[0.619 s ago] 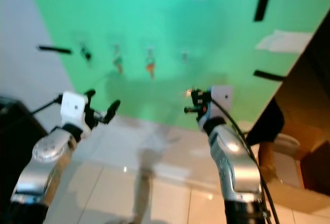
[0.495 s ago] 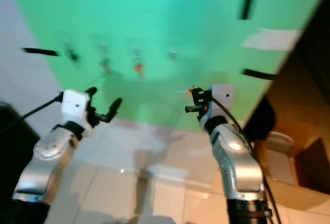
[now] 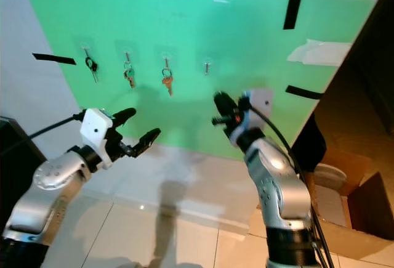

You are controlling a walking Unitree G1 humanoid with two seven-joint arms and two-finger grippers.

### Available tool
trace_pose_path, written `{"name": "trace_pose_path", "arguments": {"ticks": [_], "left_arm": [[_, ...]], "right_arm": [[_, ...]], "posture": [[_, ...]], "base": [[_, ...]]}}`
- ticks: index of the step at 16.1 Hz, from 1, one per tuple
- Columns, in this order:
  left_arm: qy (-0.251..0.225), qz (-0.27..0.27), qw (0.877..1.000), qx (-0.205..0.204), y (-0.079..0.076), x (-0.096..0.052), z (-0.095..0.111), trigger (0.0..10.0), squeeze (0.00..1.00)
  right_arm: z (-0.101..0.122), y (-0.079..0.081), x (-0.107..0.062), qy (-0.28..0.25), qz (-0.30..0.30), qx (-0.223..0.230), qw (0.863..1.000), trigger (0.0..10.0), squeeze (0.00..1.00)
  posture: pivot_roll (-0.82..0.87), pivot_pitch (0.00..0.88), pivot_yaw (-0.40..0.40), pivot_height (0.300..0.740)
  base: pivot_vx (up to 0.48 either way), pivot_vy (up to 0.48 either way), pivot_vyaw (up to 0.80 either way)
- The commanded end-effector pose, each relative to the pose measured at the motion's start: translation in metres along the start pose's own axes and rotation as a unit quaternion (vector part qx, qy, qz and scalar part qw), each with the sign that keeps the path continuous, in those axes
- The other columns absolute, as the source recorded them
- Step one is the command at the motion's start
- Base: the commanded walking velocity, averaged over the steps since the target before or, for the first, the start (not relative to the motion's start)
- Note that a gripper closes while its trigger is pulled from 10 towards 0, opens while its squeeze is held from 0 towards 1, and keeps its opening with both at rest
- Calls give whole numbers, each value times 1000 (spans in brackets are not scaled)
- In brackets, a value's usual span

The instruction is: Hang keys on a hook

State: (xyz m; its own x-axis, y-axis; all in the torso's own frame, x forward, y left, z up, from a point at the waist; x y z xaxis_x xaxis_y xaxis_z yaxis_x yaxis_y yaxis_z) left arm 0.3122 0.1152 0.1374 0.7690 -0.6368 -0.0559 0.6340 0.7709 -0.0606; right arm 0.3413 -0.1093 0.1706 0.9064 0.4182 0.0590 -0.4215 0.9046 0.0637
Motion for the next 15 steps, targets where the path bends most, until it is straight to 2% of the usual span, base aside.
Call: {"name": "trace_pose_path", "arguments": {"ticks": [1,4,9,15], "left_arm": [[-4,-21,1000,0,-4,1,6,10000,0],[1,-48,999,4,-6,1,10,10000,0],[3,-69,998,-2,-8,-3,14,10000,0],[-1,-79,997,-13,-14,-4,14,10000,0]], "right_arm": [[1,0,1,2,10,9,1000,10000,0],[1,8,11,9,38,4,999,10000,0],[8,5,29,4,36,11,999,10000,0],[15,3,38,-16,33,33,999,10000,0]], "posture": [[9,0,13,740],[20,0,20,740],[35,0,14,740],[33,0,13,740]], "base": [[0,0,0],[0,0,0],[0,0,0],[0,0,0]]}}
Point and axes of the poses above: a point about 5 cm out from each wrist's last joint towards the gripper, its own x axis pointing out of the wrist towards the gripper, its own z axis along the axis of the wrist's last joint, y = z × x, the point moved 5 cm from there along x, pointing out of the wrist towards the gripper, and after that the axes turned 10 degrees about -x, right-handed, at the moved point
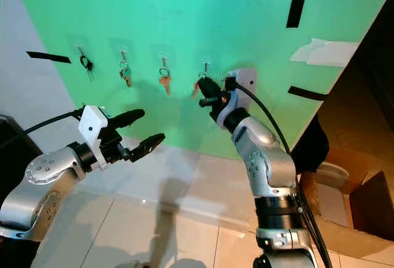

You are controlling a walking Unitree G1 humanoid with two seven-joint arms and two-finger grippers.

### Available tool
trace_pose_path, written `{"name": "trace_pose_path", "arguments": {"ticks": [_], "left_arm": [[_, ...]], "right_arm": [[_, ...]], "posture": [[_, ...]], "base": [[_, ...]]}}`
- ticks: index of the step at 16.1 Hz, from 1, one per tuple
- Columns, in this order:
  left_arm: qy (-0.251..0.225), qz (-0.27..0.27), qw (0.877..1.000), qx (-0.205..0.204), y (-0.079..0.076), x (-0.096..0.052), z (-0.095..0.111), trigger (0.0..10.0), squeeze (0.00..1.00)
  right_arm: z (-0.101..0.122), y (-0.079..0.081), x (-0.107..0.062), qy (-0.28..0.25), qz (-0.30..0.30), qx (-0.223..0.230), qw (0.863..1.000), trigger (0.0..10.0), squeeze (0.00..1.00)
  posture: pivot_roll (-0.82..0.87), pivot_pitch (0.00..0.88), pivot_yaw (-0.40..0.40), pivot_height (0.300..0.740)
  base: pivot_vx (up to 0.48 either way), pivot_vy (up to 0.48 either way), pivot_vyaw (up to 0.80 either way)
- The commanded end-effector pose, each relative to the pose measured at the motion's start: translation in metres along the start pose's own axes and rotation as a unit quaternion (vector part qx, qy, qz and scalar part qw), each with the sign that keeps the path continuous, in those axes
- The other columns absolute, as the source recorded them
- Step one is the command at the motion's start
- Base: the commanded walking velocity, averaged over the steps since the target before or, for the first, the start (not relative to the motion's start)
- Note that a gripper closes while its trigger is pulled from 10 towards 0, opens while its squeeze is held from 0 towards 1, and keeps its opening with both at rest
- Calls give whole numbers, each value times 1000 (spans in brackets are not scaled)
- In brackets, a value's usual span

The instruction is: Hang keys on a hook

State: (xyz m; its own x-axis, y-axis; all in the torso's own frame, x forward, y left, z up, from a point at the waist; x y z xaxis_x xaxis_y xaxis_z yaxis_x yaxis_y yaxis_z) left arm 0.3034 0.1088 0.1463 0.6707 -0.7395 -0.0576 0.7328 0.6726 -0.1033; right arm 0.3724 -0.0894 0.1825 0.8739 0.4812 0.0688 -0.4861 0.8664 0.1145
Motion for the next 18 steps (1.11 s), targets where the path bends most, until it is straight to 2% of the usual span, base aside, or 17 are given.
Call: {"name": "trace_pose_path", "arguments": {"ticks": [1,10,15,18], "left_arm": [[-7,-10,1000,4,-4,0,6,10000,0],[-4,-16,1000,0,-7,-1,4,10000,0],[0,-21,1000,0,-9,-1,4,10000,0],[2,-23,1000,0,-9,0,3,10000,0]], "right_arm": [[6,-4,2,-17,-6,8,1000,10000,0],[8,-11,2,-30,-19,36,999,10000,0],[2,-3,-4,-22,3,31,999,10000,0],[6,-5,-8,-30,1,36,999,10000,0]], "posture": [[34,0,14,740],[39,0,11,740],[33,0,20,740],[31,0,23,740]], "base": [[0,0,0],[0,0,0],[0,0,0],[0,0,0]]}}
Point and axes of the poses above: a point about 5 cm out from each wrist's last joint towards the gripper, its own x axis pointing out of the wrist towards the gripper, its own z axis along the axis of the wrist's last joint, y = z × x, the point moved 5 cm from there along x, pointing out of the wrist towards the gripper, and after that the axes turned 10 degrees about -x, right-handed, at the moved point
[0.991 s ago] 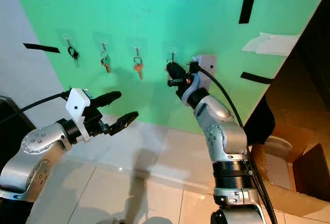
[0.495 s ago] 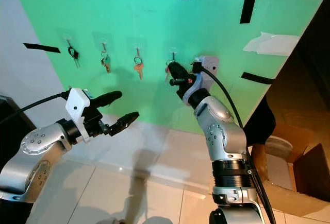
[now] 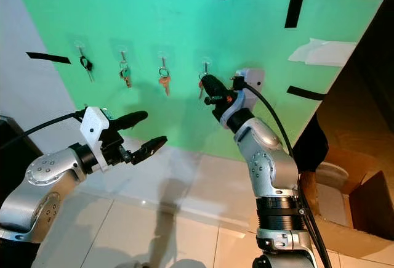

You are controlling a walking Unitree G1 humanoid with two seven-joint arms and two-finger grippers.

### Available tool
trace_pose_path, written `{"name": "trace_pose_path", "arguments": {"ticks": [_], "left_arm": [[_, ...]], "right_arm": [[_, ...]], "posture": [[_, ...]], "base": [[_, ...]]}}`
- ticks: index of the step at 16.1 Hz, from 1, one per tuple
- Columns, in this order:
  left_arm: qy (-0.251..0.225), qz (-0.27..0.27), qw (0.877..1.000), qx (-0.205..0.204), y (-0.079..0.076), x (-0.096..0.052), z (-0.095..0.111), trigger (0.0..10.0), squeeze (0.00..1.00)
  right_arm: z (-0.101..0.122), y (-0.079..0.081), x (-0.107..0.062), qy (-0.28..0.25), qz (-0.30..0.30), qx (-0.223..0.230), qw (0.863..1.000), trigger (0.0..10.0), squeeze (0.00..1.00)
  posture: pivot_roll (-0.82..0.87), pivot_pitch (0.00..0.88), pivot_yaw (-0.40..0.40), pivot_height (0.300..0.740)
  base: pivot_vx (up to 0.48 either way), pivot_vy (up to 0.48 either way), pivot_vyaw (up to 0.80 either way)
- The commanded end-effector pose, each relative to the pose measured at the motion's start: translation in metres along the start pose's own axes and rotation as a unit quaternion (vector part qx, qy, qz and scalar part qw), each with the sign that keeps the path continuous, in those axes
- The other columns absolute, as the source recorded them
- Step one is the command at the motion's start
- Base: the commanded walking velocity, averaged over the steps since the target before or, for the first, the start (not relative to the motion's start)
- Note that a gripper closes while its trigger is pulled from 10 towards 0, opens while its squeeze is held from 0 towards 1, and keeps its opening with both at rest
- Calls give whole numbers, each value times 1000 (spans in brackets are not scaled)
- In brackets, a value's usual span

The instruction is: Hang keys on a hook

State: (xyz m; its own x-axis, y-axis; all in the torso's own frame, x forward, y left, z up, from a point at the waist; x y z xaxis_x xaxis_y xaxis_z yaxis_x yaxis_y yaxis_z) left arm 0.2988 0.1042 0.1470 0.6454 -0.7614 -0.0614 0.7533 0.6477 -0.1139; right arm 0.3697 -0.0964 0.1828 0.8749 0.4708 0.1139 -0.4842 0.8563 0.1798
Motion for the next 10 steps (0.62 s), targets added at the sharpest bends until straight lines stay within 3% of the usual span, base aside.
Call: {"name": "trace_pose_path", "arguments": {"ticks": [1,6,10], "left_arm": [[-1,-7,1000,4,-2,-1,3,10000,0],[3,-13,1000,7,-3,1,3,10000,0],[4,-12,1000,7,-3,0,3,10000,0]], "right_arm": [[5,0,-2,-8,2,4,1000,10000,0],[16,-5,-1,-28,-8,21,999,10000,0],[8,-20,1,-7,-55,31,998,10000,0]], "posture": [[27,0,27,740],[28,0,31,740],[32,0,28,740]], "base": [[0,0,0],[0,0,0],[0,0,0]]}}
Point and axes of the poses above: a point about 5 cm out from each wrist's last joint towards the gripper, its own x axis pointing out of the wrist towards the gripper, its own z axis along the axis of the wrist's last joint, y = z × x, the point moved 5 cm from there along x, pointing out of the wrist towards the gripper, and after that the axes turned 10 degrees about -x, right-handed, at the moved point
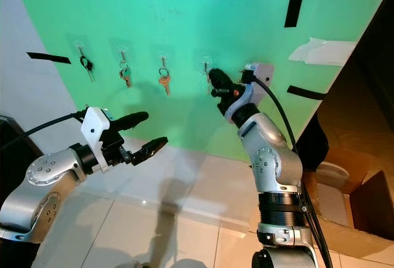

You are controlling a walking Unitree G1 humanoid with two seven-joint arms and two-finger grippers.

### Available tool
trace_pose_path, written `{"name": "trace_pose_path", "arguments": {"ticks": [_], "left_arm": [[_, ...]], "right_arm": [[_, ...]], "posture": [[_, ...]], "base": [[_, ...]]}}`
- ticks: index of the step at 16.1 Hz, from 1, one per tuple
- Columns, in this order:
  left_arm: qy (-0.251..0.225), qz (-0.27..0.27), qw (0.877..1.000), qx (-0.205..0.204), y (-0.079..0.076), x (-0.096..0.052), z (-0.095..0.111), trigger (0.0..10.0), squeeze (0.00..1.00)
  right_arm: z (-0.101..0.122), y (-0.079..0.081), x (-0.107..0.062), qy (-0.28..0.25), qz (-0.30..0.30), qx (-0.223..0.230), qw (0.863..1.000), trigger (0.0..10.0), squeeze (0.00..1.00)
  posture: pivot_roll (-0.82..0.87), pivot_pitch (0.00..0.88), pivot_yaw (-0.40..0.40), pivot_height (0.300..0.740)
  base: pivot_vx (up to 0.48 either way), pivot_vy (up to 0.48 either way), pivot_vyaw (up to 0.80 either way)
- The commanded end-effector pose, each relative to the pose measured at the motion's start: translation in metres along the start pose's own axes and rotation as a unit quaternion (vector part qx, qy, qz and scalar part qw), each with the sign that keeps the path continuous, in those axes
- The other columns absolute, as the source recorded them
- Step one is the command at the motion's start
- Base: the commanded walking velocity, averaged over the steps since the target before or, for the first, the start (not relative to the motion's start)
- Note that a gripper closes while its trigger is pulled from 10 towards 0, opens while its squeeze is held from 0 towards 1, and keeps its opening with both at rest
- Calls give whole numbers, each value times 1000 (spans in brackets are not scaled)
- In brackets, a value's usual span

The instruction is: Hang keys on a hook

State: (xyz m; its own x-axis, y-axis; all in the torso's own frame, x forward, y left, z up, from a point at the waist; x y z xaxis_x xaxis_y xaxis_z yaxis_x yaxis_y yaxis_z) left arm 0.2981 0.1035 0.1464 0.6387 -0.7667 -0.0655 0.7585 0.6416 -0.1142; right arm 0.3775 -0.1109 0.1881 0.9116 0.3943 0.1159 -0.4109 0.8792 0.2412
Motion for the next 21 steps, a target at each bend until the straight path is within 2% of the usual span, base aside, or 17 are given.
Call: {"name": "trace_pose_path", "arguments": {"ticks": [1,6,8,11,14,18,21], "left_arm": [[2,-8,1000,7,-2,0,3,10000,0],[6,-11,1000,6,-1,0,3,10000,0],[8,-13,1000,7,-2,-1,3,10000,0],[9,-14,1000,9,-2,-1,3,10000,0],[9,-13,1000,8,-3,-1,3,10000,0],[9,-11,1000,8,-3,-1,2,10000,0],[9,-13,1000,5,-4,-1,1,10000,0]], "right_arm": [[-1,-9,1,8,-23,7,1000,10000,0],[-6,-7,5,20,-25,10,999,10000,0],[-15,-8,6,44,-34,-1,998,10000,0],[-21,-4,5,62,-19,-51,997,10000,0],[-23,-1,5,65,-12,-51,997,10000,0],[-17,2,5,44,-1,-40,998,10000,0],[-8,7,-2,23,24,-32,999,10000,0]], "posture": [[32,0,28,740],[30,0,37,740],[33,0,39,740],[34,0,36,740],[39,0,30,740],[41,0,27,740],[35,0,29,740]], "base": [[0,0,0],[0,0,0],[0,0,0],[0,0,0],[0,0,0],[0,0,0],[0,0,0]]}}
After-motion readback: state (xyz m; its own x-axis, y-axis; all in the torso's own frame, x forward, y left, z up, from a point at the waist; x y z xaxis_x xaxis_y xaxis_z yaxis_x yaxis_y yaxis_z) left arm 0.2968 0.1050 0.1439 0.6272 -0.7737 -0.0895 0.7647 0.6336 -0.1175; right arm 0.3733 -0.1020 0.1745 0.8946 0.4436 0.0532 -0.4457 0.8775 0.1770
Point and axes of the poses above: a point about 5 cm out from each wrist's last joint towards the gripper, its own x axis pointing out of the wrist towards the gripper, its own z axis along the axis of the wrist's last joint, y = z × x, the point moved 5 cm from there along x, pointing out of the wrist towards the gripper, and after that the axes turned 10 degrees about -x, right-handed, at the moved point
